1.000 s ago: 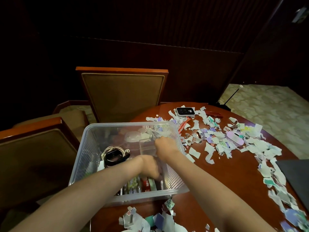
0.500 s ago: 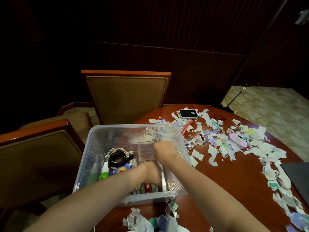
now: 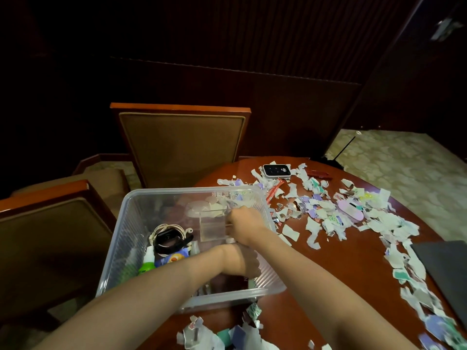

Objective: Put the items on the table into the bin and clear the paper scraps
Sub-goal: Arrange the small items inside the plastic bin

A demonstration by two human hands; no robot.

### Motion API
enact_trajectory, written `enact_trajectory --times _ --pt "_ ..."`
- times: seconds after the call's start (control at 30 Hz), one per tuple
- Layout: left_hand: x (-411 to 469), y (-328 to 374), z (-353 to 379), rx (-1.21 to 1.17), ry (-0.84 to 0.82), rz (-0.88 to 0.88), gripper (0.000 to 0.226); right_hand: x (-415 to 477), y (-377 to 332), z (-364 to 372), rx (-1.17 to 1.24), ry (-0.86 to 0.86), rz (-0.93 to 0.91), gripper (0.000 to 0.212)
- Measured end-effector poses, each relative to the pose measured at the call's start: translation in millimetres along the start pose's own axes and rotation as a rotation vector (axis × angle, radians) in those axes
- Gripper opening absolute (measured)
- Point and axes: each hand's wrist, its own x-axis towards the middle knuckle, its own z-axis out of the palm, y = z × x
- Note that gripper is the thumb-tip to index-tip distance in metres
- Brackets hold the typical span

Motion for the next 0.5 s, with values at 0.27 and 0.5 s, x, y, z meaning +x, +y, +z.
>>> enact_trajectory --times 0.27,0.5 --pt "-40 5 -4 -0.152 0.234 -0.184 0.022 9 -14 11 -0.055 -0.064 0.007 0.026" --pt "-58 1 -14 -0.319 0.137 -0.153 0.023 11 -10 15 -0.068 -0.084 0.042 0.022"
